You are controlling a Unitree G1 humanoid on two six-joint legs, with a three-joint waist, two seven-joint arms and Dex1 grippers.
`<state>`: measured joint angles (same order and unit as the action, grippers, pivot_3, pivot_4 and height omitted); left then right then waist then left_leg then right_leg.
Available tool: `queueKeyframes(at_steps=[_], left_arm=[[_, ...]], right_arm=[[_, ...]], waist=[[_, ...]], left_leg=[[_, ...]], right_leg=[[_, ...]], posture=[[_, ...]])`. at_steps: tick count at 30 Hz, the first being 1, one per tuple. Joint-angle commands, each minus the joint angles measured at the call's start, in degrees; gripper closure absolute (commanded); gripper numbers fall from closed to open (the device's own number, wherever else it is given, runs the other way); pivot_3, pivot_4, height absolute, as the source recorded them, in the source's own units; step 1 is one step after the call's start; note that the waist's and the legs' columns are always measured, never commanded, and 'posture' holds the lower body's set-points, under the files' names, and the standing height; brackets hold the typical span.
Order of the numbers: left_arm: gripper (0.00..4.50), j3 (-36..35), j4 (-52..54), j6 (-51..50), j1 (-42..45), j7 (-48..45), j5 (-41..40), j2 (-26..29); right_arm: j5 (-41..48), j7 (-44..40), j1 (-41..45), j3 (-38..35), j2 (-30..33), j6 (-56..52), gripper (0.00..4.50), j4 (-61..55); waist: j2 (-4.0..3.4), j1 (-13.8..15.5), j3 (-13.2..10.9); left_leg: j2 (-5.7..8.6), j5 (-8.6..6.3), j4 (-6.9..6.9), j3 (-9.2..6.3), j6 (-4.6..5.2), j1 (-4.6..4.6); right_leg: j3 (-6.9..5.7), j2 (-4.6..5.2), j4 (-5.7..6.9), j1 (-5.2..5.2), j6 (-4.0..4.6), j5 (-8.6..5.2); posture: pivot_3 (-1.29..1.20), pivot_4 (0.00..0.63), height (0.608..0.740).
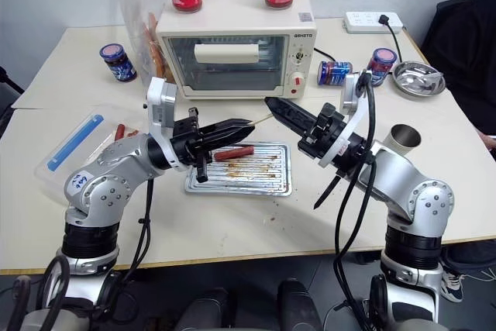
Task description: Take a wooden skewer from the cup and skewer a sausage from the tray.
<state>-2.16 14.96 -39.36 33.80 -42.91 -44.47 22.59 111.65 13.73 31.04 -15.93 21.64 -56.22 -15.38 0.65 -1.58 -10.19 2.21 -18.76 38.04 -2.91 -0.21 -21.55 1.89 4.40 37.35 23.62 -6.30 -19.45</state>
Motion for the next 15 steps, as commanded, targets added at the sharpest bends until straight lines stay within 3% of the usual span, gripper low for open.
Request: queueKeyframes(at_steps=[1,4,7,11,15], left_arm=[[4.5,-2.48,0.6,0.86,0.95,0.06,0.34,2.13],[4.5,-4.16,0.83,0.35,0.26,-0.26,0.18,4.98],[4.5,-6.54,2.01,-0.59,-1.83,-1.04,-0.36,9.35],[4.5,-11.21,5.11,-2.17,-7.6,-2.92,-1.31,16.71],[4.5,-18.03,6.89,-2.84,-15.16,-4.59,-1.41,23.53]], right_arm=[[1.35,-0.35,1.47,-0.4,0.7,0.06,3.33,-1.32],[1.35,-1.72,3.38,1.23,7.09,-2.28,2.61,0.53],[-4.15,-7.63,7.23,3.76,13.79,-5.52,2.61,2.9],[-25.13,-23.13,13.78,11.66,19.83,-5.59,2.61,4.27],[-49.96,-40.13,18.97,25.01,21.71,4.4,2.61,6.58]], waist=[[0.0,-0.02,0.0],[-0.02,0.02,-0.01],[-0.04,-0.1,-0.02],[-0.06,-0.43,-0.03],[-0.06,-0.2,-0.04]], left_leg=[[0.0,0.0,-0.01,0.0,0.0,0.0],[0.0,0.0,-0.01,0.0,0.0,-0.01],[0.01,0.0,0.0,0.0,0.01,-0.02],[-0.09,-0.01,-0.16,0.02,0.01,-0.01],[-0.12,0.0,-0.24,0.0,0.0,-0.02]], right_leg=[[0.0,0.0,0.0,0.0,0.0,0.0],[0.01,0.01,0.0,0.01,0.0,0.0],[0.0,0.02,-0.06,0.01,0.0,0.0],[0.01,-0.09,-0.22,0.03,0.0,0.0],[-0.01,-0.09,-0.31,0.06,0.01,0.0]], posture=[[0.0,0.15,0.74],[0.0,0.15,0.74],[0.0,0.15,0.74],[0.0,0.15,0.74],[0.0,0.15,0.74]])
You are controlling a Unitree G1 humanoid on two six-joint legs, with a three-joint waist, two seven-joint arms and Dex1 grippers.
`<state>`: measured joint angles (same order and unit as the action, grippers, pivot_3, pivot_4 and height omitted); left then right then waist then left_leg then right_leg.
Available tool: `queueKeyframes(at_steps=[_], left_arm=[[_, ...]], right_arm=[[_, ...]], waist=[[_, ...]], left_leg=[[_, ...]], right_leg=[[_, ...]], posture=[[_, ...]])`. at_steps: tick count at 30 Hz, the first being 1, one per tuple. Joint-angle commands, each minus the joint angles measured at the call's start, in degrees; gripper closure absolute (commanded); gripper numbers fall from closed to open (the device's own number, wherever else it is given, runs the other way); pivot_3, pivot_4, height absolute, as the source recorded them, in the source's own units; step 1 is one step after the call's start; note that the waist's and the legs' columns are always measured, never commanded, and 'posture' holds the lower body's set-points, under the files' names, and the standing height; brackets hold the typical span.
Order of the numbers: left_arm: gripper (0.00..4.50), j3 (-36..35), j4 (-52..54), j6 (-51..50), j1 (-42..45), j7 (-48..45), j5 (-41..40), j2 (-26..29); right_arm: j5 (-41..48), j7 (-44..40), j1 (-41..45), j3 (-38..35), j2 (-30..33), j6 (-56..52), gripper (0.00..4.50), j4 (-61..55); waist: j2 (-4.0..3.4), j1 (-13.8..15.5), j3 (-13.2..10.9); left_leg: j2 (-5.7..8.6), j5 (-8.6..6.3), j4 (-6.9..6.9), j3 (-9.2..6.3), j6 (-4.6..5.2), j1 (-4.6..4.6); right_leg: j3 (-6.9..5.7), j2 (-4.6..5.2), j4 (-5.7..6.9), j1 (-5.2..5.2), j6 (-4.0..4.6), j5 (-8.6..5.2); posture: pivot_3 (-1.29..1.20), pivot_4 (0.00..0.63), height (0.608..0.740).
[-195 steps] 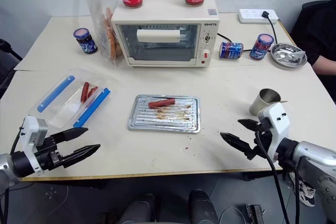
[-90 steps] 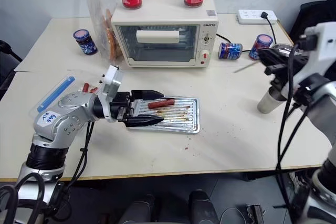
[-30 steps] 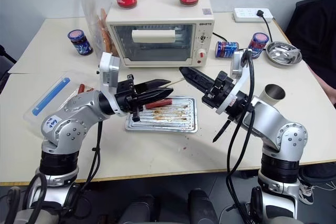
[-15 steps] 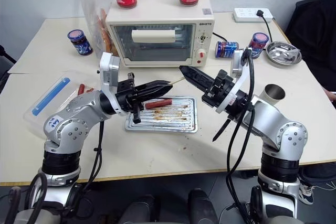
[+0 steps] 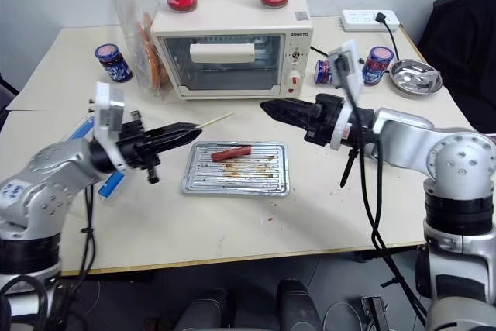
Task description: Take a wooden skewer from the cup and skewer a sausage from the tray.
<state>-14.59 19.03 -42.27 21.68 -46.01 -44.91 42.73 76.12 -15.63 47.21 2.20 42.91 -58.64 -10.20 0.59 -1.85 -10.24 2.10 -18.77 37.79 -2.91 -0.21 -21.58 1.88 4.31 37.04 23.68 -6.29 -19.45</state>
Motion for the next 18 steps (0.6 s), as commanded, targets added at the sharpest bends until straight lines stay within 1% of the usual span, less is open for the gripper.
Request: queueKeyframes(at_steps=[1,3,4,6,7,10,12,15,18], left_arm=[[4.5,-7.22,3.03,0.06,-4.82,-1.9,-0.88,4.64],[4.5,-10.19,3.38,0.32,-8.03,-2.41,-0.5,6.53],[4.5,-11.27,3.48,0.4,-9.07,-2.34,-0.52,7.08],[4.5,-13.09,3.71,0.61,-10.38,-1.64,-0.67,7.45],[4.5,-13.69,4.26,0.69,-10.88,-1.03,-0.82,7.28],[4.5,-13.69,6.01,0.74,-11.51,0.42,-1.06,6.42],[4.5,-13.19,7.62,0.56,-11.74,1.6,-1.4,5.63],[4.5,-12.72,9.2,0.16,-11.7,2.96,-1.89,4.77],[4.5,-12.46,9.89,-0.04,-11.64,3.81,-2.28,4.51]], right_arm=[[-19.31,-13.72,3.81,9.58,-0.24,9.53,2.61,2.77],[-27.57,-18.31,5.46,14.22,-2.45,14.59,2.61,5.83],[-30.84,-19.89,6.18,15.89,-4.09,16.51,2.28,7.8],[-39.64,-22.37,7.92,20.7,-7.4,21.85,1.89,12.92],[-45.08,-24.21,8.76,23.94,-9.18,25.93,1.6,16.21],[-55.17,-28.53,10.41,28.7,-13.45,34.84,1.6,24.48],[-59.52,-30.52,11.44,29.59,-16.56,39.34,1.6,30.63],[-63.97,-32.7,12.43,29.46,-19.82,43.85,1.6,37.86],[-66.78,-35.37,12.95,28.46,-21.59,46.28,1.6,41.68]], waist=[[0.0,0.15,0.0],[0.0,0.21,-0.01],[0.0,0.22,-0.01],[0.01,0.22,-0.01],[0.01,0.25,-0.01],[0.01,0.28,-0.01],[0.01,0.23,-0.01],[0.0,0.04,-0.01],[0.0,-0.07,-0.01]], left_leg=[[0.01,0.0,0.01,0.01,-0.01,-0.01],[0.05,-0.01,0.02,0.02,0.0,-0.02],[0.07,-0.01,0.02,0.02,0.0,-0.02],[0.08,-0.01,0.01,0.0,0.0,-0.03],[0.09,-0.01,0.01,0.0,-0.01,-0.03],[0.11,-0.02,0.0,-0.02,-0.02,-0.04],[0.14,-0.02,0.0,-0.03,-0.03,-0.05],[0.17,-0.04,0.02,-0.03,-0.03,-0.09],[0.15,-0.06,0.0,-0.05,-0.07,-0.1]], right_leg=[[0.01,0.01,-0.02,0.0,0.0,0.0],[0.01,0.06,-0.04,0.0,0.0,0.0],[0.01,0.09,-0.05,0.01,0.0,0.0],[0.0,0.12,-0.06,0.01,0.0,0.0],[-0.01,0.12,-0.07,0.01,0.0,0.0],[-0.05,0.13,-0.05,0.03,0.0,0.0],[-0.06,0.14,-0.06,0.03,0.0,0.0],[-0.07,0.15,-0.05,0.07,0.0,0.0],[-0.12,0.12,-0.04,0.12,0.01,0.0]], posture=[[0.0,0.15,0.74],[0.0,0.15,0.74],[0.0,0.15,0.74],[0.0,0.15,0.74],[0.0,0.15,0.74],[0.0,0.15,0.74],[0.0,0.15,0.74],[0.0,0.15,0.74],[0.0,0.15,0.74]])
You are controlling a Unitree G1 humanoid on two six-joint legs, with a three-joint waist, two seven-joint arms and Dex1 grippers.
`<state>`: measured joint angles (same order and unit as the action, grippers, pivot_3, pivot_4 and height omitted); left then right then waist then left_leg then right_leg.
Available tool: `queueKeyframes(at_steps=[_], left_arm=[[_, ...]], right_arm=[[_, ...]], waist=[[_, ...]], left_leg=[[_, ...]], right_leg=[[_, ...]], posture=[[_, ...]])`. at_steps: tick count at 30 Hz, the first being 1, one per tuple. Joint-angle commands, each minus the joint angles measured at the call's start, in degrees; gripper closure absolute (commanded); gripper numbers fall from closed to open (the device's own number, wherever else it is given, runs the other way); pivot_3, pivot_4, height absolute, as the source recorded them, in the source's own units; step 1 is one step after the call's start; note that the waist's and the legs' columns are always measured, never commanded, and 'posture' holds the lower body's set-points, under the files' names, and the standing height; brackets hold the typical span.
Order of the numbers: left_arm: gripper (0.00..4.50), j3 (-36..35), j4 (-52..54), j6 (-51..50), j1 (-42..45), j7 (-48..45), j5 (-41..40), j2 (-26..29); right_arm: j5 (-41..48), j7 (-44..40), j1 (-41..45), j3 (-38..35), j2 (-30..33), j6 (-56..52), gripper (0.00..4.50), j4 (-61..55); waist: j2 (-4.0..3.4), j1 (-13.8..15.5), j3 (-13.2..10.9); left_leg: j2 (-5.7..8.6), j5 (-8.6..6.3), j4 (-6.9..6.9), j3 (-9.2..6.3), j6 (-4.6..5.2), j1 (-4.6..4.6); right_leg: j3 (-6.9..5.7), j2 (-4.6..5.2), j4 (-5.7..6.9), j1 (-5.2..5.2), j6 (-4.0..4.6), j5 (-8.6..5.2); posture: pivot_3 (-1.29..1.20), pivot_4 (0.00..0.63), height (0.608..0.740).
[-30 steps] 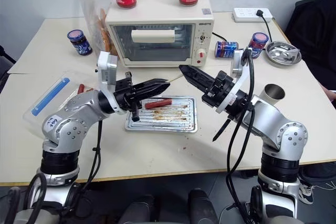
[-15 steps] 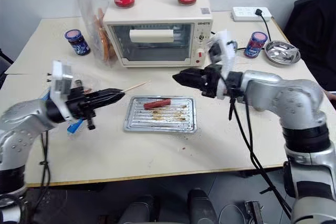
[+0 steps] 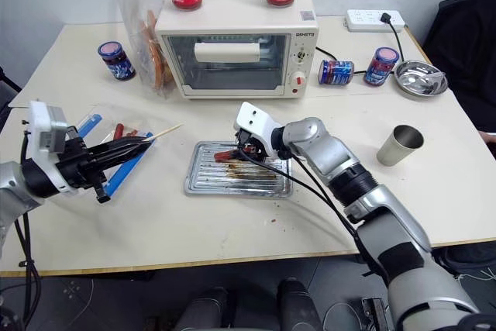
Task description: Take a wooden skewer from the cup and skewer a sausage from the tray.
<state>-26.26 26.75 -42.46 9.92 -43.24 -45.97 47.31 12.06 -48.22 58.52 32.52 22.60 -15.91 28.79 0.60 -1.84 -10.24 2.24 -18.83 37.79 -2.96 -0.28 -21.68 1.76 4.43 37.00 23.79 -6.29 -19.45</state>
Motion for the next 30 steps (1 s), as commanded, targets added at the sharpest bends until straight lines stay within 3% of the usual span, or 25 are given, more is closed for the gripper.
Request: queueKeyframes(at_steps=[1,7,10,13,30], left_arm=[[4.5,-0.76,2.2,0.18,0.09,1.15,-1.31,-0.01],[4.5,0.06,1.77,0.62,0.76,1.79,-1.48,0.23],[4.5,0.64,1.41,0.86,1.28,1.85,-1.32,0.16],[4.5,1.26,0.83,1.14,2.03,1.81,-1.08,0.2],[4.5,2.48,-0.81,2.19,3.22,0.29,-0.15,0.99]], right_arm=[[-3.26,-3.4,1.73,-2.36,-1.79,3.96,1.6,3.42],[-6.6,-5.69,2.02,-4.55,-4.68,5.72,1.6,7.62],[-7.82,-6.5,1.7,-5.48,-5.55,5.71,2.11,8.75],[-9.06,-6.96,1.35,-6.4,-6.12,5.57,2.93,9.3],[-10.66,-8.87,-1.52,-10.96,-8.59,-0.68,2.93,8.83]], waist=[[0.0,-0.21,0.0],[-0.01,-0.98,0.0],[-0.01,-1.16,0.0],[-0.01,-1.31,-0.01],[-0.01,-1.39,0.0]], left_leg=[[-0.01,0.0,-0.01,0.0,0.0,0.0],[-0.01,0.01,0.09,0.0,-0.02,0.0],[-0.01,0.02,0.15,-0.01,-0.03,0.01],[0.0,0.02,0.17,-0.01,-0.03,0.02],[0.0,0.02,0.18,0.0,-0.04,0.02]], right_leg=[[0.0,-0.01,0.0,0.0,0.0,0.0],[0.0,-0.02,0.11,-0.01,0.0,0.0],[0.0,-0.02,0.18,-0.01,0.0,0.0],[0.01,-0.02,0.25,-0.01,0.0,0.0],[0.02,-0.02,0.42,0.02,0.0,0.0]], posture=[[0.0,0.15,0.74],[0.0,0.15,0.74],[0.0,0.15,0.74],[0.0,0.15,0.74],[0.0,0.15,0.74]])
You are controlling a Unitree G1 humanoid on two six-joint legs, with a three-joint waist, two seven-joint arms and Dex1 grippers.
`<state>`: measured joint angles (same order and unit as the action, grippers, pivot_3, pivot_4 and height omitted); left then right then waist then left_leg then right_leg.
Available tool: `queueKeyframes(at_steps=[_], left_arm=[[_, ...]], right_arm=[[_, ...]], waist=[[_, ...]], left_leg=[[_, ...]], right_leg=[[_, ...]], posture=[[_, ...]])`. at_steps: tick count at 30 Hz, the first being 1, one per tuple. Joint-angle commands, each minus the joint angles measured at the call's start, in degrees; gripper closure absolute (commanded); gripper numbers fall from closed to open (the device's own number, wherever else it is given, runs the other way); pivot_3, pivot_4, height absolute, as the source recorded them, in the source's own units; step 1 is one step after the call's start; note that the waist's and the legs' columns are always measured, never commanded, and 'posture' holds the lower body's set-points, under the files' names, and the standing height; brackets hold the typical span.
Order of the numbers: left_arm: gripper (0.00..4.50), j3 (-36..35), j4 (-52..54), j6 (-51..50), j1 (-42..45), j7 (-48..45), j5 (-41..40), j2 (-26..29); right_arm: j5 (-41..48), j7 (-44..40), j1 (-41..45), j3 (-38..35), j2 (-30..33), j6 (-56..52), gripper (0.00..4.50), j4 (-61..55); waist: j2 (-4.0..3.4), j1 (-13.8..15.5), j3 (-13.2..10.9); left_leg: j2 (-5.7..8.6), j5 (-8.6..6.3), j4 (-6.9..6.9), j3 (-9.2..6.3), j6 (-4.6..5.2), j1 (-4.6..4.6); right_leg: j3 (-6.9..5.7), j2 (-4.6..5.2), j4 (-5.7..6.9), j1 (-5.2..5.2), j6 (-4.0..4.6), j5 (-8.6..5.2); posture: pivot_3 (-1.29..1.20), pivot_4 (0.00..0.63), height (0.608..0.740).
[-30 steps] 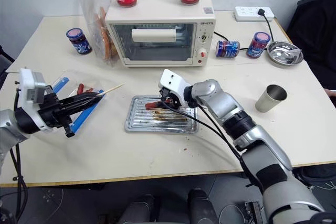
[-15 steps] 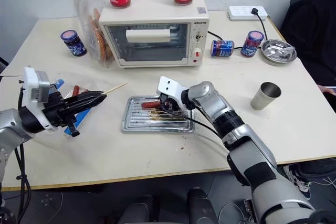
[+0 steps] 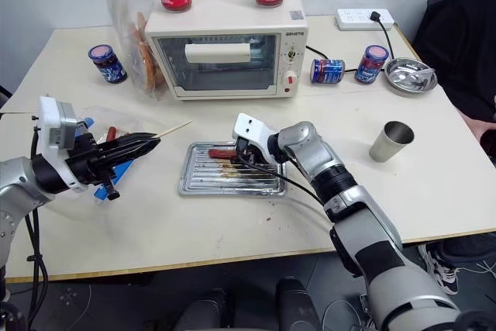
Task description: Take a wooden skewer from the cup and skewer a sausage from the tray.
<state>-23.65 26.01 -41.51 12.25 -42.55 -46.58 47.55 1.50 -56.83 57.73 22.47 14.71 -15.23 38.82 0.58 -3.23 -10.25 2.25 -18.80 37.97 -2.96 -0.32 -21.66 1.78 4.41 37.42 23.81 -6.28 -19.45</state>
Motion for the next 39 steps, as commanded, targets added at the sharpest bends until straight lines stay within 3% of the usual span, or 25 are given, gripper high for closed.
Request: queueKeyframes(at_steps=[1,5,8,16,20,28,33,39], left_arm=[[4.5,0.13,-0.16,1.33,1.03,-0.49,0.54,0.73],[4.5,0.98,-0.72,1.67,1.78,-0.75,0.86,0.73],[4.5,1.41,-1.34,1.96,2.15,-1.13,1.17,0.89],[4.5,2.59,-2.97,2.39,3.4,-2.66,2.11,1.01],[4.5,3.61,-4.74,2.72,4.73,-4.97,2.66,2.15],[4.5,7.52,-6.97,1.14,8.5,-11.74,1.0,4.12],[4.5,11.05,-5.77,-1.36,10.45,-16.25,-1.69,3.95],[4.5,16.06,-5.1,-2.14,14.23,-20.97,-2.21,3.42]], right_arm=[[-0.15,-0.3,-0.9,-1.19,-0.81,-1.71,2.93,-1.35],[-0.29,-0.63,-1.54,-1.74,-0.87,-2.65,3.36,-2.19],[-0.38,-0.79,-2.48,-2.01,-0.73,-3.72,4.1,-3.68],[0.26,-1.4,-4.76,-3.5,0.7,-8.39,4.1,-10.6],[2.09,-4.52,-6.85,-4.74,5.63,-13.29,4.1,-21.86],[14.49,-14.21,-13.16,-13.61,23.91,-26.05,4.1,-52.44],[22.27,-16.48,-18.43,-20.83,31.57,-29.7,4.1,-61.4],[27.86,-15.67,-23.34,-25.41,36.29,-30.87,4.1,-66.15]], waist=[[0.0,0.0,0.0],[0.0,-0.03,0.0],[0.0,-0.03,0.0],[0.0,0.06,0.0],[0.0,0.19,0.0],[-0.02,1.36,-0.02],[0.0,1.75,-0.03],[0.0,1.65,-0.03]], left_leg=[[0.0,0.0,0.01,0.0,0.0,0.0],[0.0,0.0,0.02,0.0,0.0,0.02],[0.0,0.0,0.02,0.01,-0.01,0.03],[0.01,0.01,0.02,0.0,-0.01,0.04],[0.02,0.0,0.02,0.0,-0.01,0.03],[0.02,-0.02,-0.01,-0.01,0.01,-0.03],[-0.01,-0.02,-0.02,-0.02,0.01,-0.02],[-0.02,-0.03,0.01,-0.01,0.03,0.0]], right_leg=[[0.0,0.0,0.0,0.0,0.0,0.0],[0.0,0.0,0.0,-0.01,0.0,0.0],[-0.01,0.0,0.04,0.0,0.0,0.0],[-0.01,0.01,0.03,-0.01,0.0,0.0],[-0.01,0.01,0.04,0.0,0.0,0.0],[-0.01,0.02,-0.18,0.01,0.0,0.0],[-0.01,0.02,-0.21,-0.06,0.0,0.0],[0.01,0.01,-0.25,-0.11,0.0,0.0]], posture=[[0.0,0.15,0.74],[0.0,0.15,0.74],[0.0,0.15,0.74],[0.0,0.15,0.74],[0.0,0.15,0.74],[0.0,0.15,0.74],[0.0,0.15,0.74],[0.0,0.15,0.74]])
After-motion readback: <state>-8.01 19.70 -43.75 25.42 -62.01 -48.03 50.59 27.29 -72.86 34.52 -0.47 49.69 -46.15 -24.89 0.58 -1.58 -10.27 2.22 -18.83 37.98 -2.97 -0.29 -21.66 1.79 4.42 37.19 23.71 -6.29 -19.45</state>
